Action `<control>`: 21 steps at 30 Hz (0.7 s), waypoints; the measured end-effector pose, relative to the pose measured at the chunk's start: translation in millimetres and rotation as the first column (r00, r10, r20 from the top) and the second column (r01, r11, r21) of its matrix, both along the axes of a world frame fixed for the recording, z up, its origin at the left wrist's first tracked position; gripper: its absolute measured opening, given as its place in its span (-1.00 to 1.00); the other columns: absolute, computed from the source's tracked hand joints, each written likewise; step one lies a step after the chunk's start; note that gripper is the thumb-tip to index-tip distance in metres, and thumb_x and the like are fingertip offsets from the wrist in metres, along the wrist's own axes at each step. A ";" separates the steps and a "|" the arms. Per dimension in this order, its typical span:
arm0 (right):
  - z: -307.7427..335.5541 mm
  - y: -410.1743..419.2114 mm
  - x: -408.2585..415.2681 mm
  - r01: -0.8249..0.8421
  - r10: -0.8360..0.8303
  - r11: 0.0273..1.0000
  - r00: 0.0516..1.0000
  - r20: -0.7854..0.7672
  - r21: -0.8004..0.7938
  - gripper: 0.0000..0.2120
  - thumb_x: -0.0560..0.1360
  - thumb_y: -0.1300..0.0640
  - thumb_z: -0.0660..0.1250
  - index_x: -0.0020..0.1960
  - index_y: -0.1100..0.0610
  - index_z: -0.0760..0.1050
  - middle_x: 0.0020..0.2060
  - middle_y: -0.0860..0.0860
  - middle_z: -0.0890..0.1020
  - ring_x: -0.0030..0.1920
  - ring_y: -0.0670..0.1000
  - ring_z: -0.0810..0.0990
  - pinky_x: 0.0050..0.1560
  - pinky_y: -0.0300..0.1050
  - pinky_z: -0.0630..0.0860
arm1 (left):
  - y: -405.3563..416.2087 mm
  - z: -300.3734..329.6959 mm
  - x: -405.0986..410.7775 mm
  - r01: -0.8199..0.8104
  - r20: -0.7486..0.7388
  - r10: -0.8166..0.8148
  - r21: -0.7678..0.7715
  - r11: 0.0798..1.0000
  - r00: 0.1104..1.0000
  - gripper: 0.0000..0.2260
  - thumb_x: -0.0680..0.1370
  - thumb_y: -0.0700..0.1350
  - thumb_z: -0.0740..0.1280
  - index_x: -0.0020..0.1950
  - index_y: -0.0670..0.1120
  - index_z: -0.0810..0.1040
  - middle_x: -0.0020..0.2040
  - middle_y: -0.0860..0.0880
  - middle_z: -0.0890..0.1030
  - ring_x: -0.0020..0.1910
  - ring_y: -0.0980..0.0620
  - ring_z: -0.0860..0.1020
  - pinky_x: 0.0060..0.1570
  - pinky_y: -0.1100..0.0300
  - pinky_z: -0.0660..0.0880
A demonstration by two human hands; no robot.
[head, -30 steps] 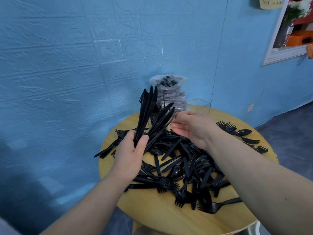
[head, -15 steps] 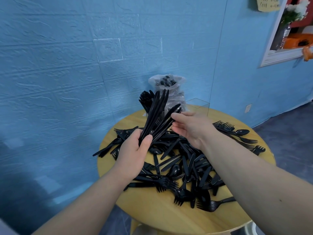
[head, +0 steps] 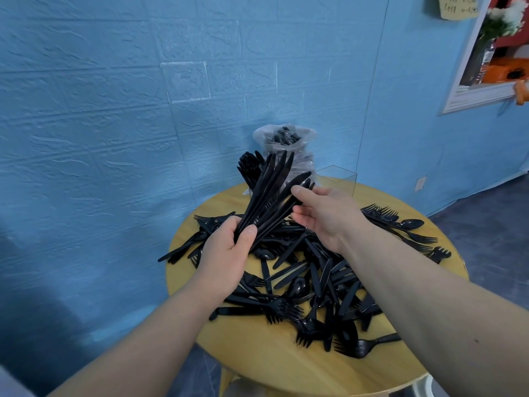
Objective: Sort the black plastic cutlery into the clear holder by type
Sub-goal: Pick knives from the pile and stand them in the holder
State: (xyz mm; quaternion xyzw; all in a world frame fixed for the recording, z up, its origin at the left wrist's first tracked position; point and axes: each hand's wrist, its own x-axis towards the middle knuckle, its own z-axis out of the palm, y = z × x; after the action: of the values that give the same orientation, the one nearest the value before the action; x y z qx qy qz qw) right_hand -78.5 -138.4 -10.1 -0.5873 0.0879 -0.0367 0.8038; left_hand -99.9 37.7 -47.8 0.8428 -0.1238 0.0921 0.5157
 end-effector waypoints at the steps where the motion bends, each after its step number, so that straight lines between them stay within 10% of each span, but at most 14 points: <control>1: 0.4 -0.6 -0.3 -0.001 0.001 1.000 1.000 0.002 -0.006 -0.92 0.49 0.23 0.39 -0.05 0.22 0.53 -0.24 0.06 0.61 -0.37 -0.08 0.52 -0.32 -0.26 0.54 | -0.7 1.8 -0.1 -0.006 -0.007 0.006 -0.002 1.000 1.000 -0.85 0.62 0.01 0.17 -0.02 0.03 0.51 -0.20 -0.02 0.61 -0.21 0.01 0.54 -0.17 0.06 0.50; 7: -0.7 -7.1 -0.5 -0.003 0.002 1.000 0.999 0.042 0.015 -0.92 0.51 0.27 0.36 -0.02 0.27 0.50 -0.28 0.07 0.58 -0.38 -0.07 0.51 -0.24 -0.20 0.56 | 0.2 6.6 3.9 0.016 -0.070 -0.018 -0.024 1.000 0.997 -0.80 0.63 -0.02 0.15 0.03 -0.03 0.55 -0.04 -0.08 0.65 -0.04 -0.04 0.58 0.01 0.03 0.49; 12: 0.1 -10.2 0.5 -0.076 0.073 0.996 0.993 0.090 0.035 -0.94 0.52 0.30 0.32 -0.04 0.25 0.56 -0.26 0.05 0.63 -0.36 -0.09 0.51 -0.19 -0.20 0.58 | 0.8 4.8 5.1 0.137 -0.186 -0.138 -0.015 0.990 0.973 -0.80 0.65 -0.07 0.13 0.04 0.01 0.56 -0.41 0.25 0.51 -0.49 0.29 0.42 -0.37 0.29 0.30; 21: -1.7 -12.9 3.0 -0.070 0.059 0.985 0.996 0.070 0.160 -0.56 0.45 0.29 0.40 0.28 0.37 0.39 -0.28 0.07 0.65 -0.42 -0.10 0.54 -0.32 -0.24 0.56 | -2.2 9.7 5.5 0.215 -0.317 -0.232 -0.088 0.973 0.920 -0.79 0.66 -0.12 0.11 0.05 -0.07 0.54 -0.45 0.19 0.46 -0.52 0.28 0.38 -0.48 0.48 0.28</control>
State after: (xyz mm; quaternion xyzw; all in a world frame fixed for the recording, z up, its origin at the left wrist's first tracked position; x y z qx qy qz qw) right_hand -75.4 -151.3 -11.8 -0.5211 0.0454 -0.0223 0.8520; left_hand -94.5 35.5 -38.2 0.8132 -0.1300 -0.1044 0.5576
